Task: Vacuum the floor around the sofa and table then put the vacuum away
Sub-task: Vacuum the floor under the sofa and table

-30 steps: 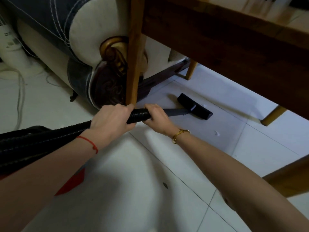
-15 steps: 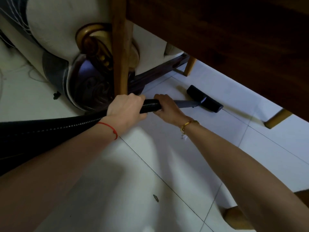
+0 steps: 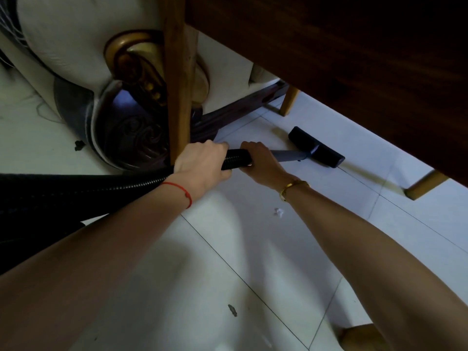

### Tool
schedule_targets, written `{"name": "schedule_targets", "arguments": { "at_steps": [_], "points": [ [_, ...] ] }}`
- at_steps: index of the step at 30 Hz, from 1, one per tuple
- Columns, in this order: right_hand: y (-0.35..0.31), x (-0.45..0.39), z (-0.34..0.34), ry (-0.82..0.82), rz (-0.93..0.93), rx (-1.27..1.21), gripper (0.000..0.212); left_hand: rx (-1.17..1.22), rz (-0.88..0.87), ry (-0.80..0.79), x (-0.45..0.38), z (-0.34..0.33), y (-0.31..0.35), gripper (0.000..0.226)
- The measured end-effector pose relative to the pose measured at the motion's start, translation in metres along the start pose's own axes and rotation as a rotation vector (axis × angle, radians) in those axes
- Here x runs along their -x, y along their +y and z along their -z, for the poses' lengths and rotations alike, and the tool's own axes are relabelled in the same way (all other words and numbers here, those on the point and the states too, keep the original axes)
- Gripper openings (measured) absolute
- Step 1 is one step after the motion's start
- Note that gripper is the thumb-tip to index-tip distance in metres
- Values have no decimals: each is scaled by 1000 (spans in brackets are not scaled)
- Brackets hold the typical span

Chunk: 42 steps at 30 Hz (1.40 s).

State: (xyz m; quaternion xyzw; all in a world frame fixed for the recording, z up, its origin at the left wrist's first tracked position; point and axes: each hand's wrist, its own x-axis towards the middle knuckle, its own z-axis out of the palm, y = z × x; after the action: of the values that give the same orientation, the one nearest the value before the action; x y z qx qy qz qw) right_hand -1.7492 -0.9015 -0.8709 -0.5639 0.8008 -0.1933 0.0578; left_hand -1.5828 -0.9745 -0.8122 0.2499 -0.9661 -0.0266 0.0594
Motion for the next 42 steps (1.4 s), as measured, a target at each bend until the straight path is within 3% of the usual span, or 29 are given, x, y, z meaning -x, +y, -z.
{"name": "schedule_targets", "arguments": {
  "at_steps": [22, 27, 35, 42],
  "points": [
    [-160, 29, -37, 38, 218, -164, 23, -106, 87, 68, 140, 55, -88, 32],
    [-189, 36, -43, 0, 266, -188, 18, -120, 136, 67, 171, 66, -97, 33],
    [-212, 32, -44, -42, 329, -218, 23, -127, 169, 88, 188, 72, -110, 36],
    [-192, 19, -45, -52, 294, -215, 22, -93, 179, 88, 168, 60, -105, 33]
  ]
}}
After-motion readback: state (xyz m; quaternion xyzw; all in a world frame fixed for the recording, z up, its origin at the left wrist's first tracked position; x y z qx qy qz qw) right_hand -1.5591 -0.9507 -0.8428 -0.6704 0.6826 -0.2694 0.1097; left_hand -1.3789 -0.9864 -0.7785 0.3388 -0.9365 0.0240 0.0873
